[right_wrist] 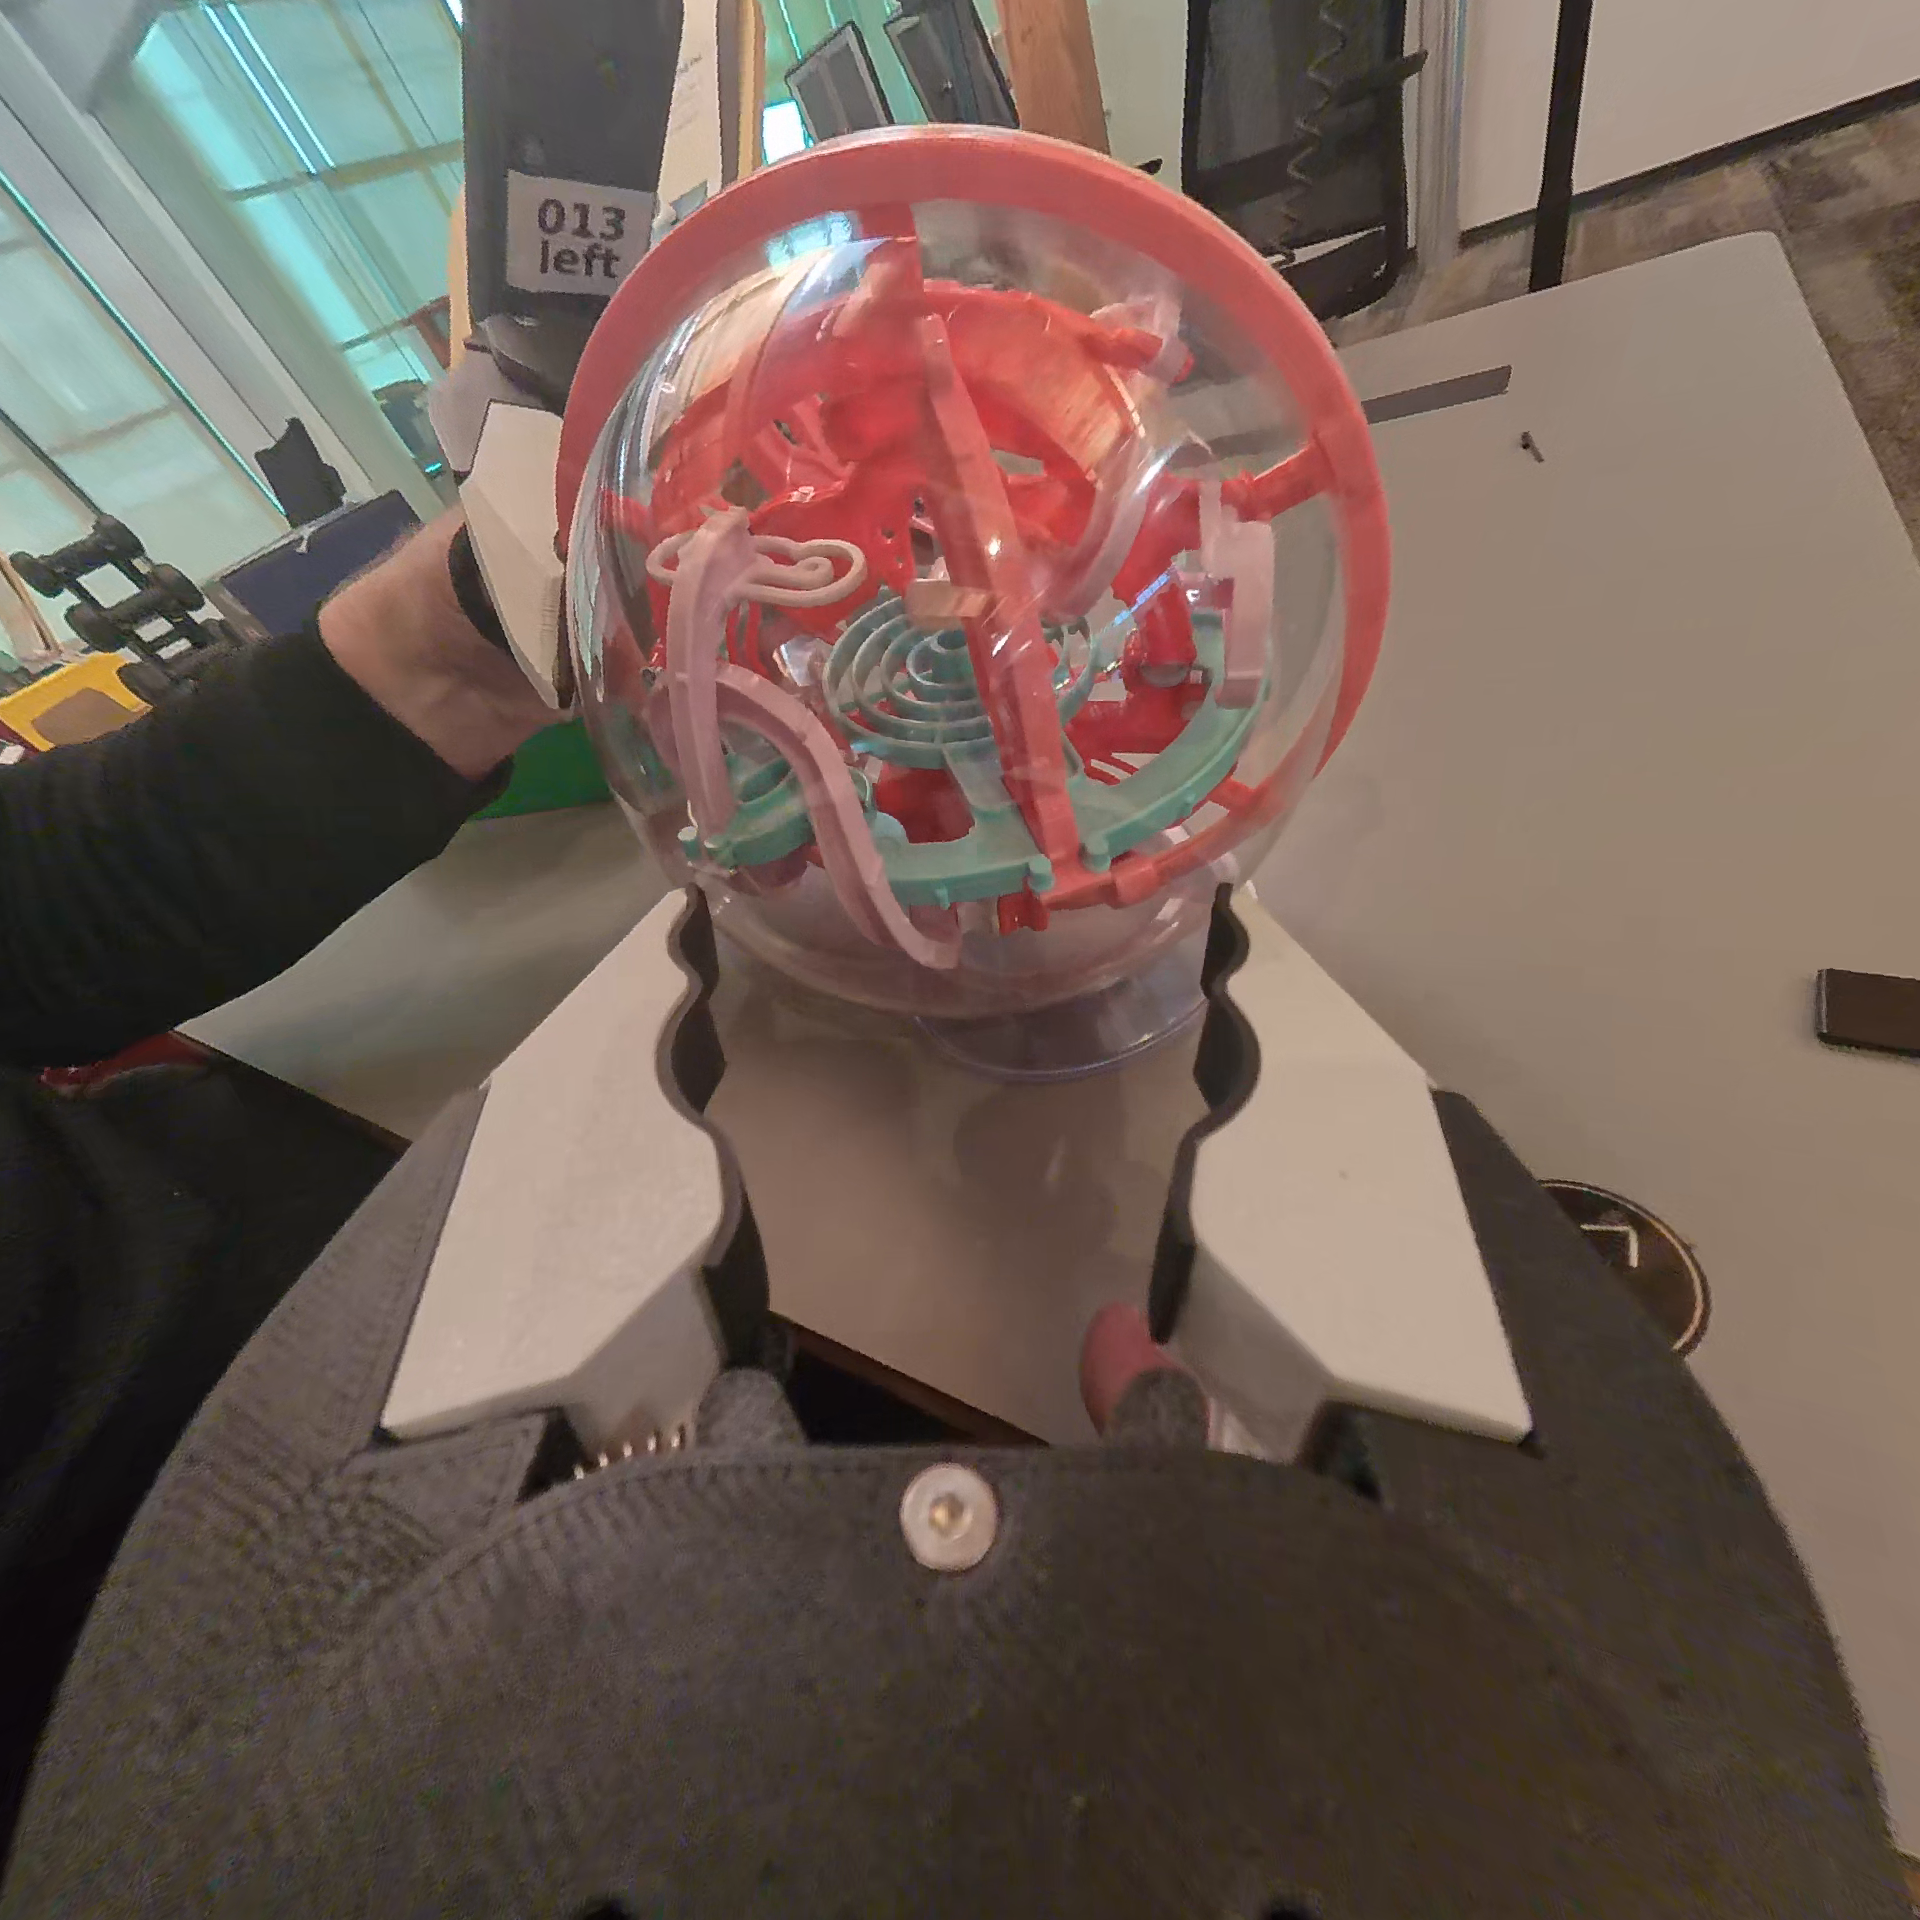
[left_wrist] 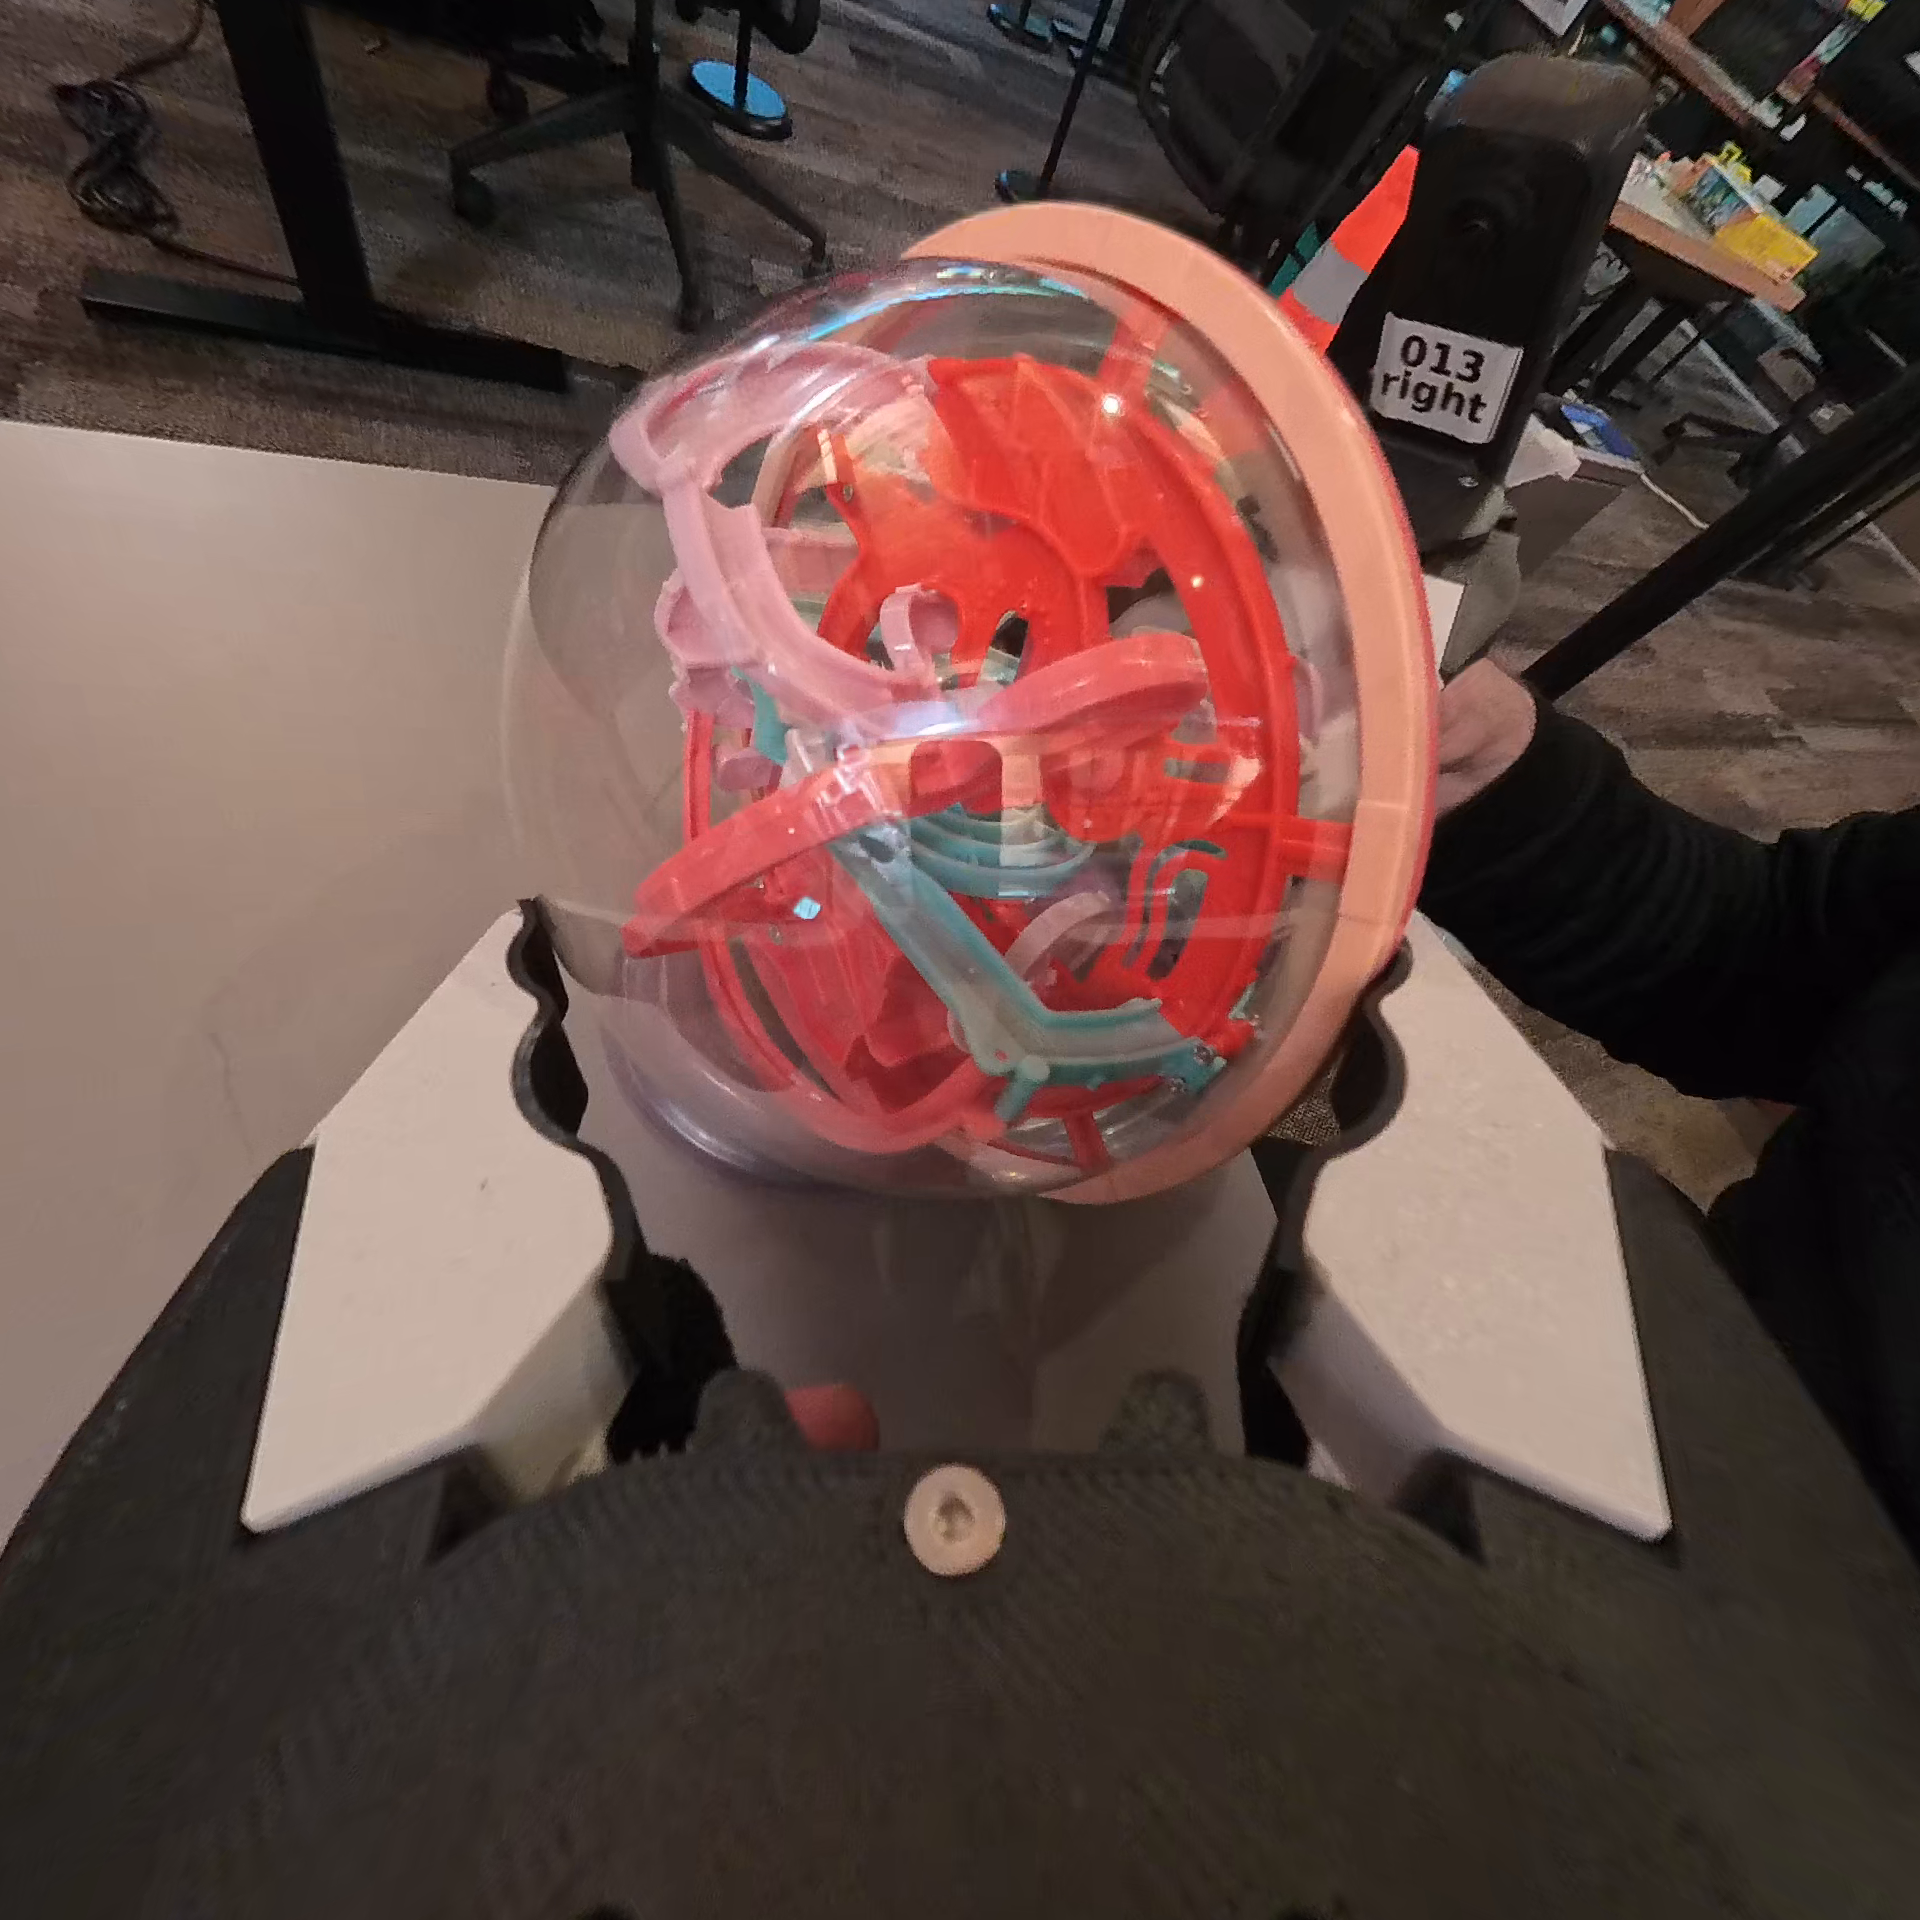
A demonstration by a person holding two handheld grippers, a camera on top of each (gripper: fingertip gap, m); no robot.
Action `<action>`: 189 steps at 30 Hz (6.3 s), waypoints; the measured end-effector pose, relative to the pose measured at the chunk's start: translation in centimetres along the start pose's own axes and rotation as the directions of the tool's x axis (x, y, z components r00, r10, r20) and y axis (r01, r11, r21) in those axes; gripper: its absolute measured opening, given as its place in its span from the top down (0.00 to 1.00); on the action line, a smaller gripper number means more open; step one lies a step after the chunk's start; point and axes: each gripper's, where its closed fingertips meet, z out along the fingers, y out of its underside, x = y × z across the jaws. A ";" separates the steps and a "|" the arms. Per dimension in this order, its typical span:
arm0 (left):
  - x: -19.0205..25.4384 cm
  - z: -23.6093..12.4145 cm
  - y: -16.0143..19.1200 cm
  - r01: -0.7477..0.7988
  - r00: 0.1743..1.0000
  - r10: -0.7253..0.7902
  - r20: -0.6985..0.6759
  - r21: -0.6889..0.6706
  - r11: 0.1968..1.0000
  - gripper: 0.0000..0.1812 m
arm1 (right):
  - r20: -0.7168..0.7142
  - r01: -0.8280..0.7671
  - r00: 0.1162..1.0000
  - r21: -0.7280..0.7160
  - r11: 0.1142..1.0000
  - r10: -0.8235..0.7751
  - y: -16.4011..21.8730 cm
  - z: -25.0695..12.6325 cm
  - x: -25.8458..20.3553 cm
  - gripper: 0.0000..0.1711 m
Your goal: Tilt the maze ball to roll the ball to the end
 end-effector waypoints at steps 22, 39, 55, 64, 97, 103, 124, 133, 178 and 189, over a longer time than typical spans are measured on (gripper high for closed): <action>0.0 0.2 -0.1 -0.052 0.999 0.052 0.004 -0.034 0.998 0.20 | -0.033 0.029 0.999 0.000 1.000 -0.029 0.6 0.1 0.0 0.46; -0.4 0.1 0.2 -0.062 0.995 0.063 -0.081 0.020 0.998 0.20 | -0.010 0.055 0.998 0.060 0.997 -0.055 -1.3 -0.7 1.1 0.46; -0.9 -0.1 -0.9 -0.006 0.990 0.005 -0.143 -0.002 1.000 0.20 | -0.024 -0.021 1.000 -0.009 1.000 0.021 0.2 0.1 0.3 0.53; -0.2 -0.5 -0.6 0.027 0.984 -0.029 -0.173 -0.017 1.000 0.20 | -0.042 -0.033 0.999 -0.065 0.997 0.030 1.1 0.3 -1.0 0.53; 1.6 -2.9 0.7 -0.068 0.996 0.067 -0.057 -0.019 0.998 0.21 | 0.129 0.210 0.968 0.046 0.977 -0.214 -3.0 -0.2 1.4 0.31; 0.9 -2.7 0.9 -0.095 0.995 0.095 -0.033 0.001 0.996 0.26 | 0.302 0.250 0.921 0.023 0.968 -0.245 -2.6 1.2 -0.3 0.36; 0.6 -1.9 -1.4 -0.062 0.988 0.065 -0.141 0.023 0.998 0.25 | 0.226 0.119 0.969 -0.074 0.990 -0.099 0.2 1.3 -0.3 0.36; 0.3 -1.3 -1.5 -0.061 0.987 0.057 -0.153 -0.024 0.998 0.25 | 0.149 0.309 0.944 -0.079 0.948 -0.296 -2.5 -0.3 0.6 0.38; -1.3 -3.7 -2.0 0.037 0.997 -0.025 -0.074 0.167 0.985 0.27 | 0.149 0.326 0.941 -0.162 0.932 -0.303 -3.3 0.6 0.0 0.61; -2.5 -3.2 -3.4 0.204 0.965 -0.180 -0.192 0.118 0.972 0.26 | 0.108 0.253 0.966 -0.248 0.935 -0.233 -1.5 0.8 0.4 0.67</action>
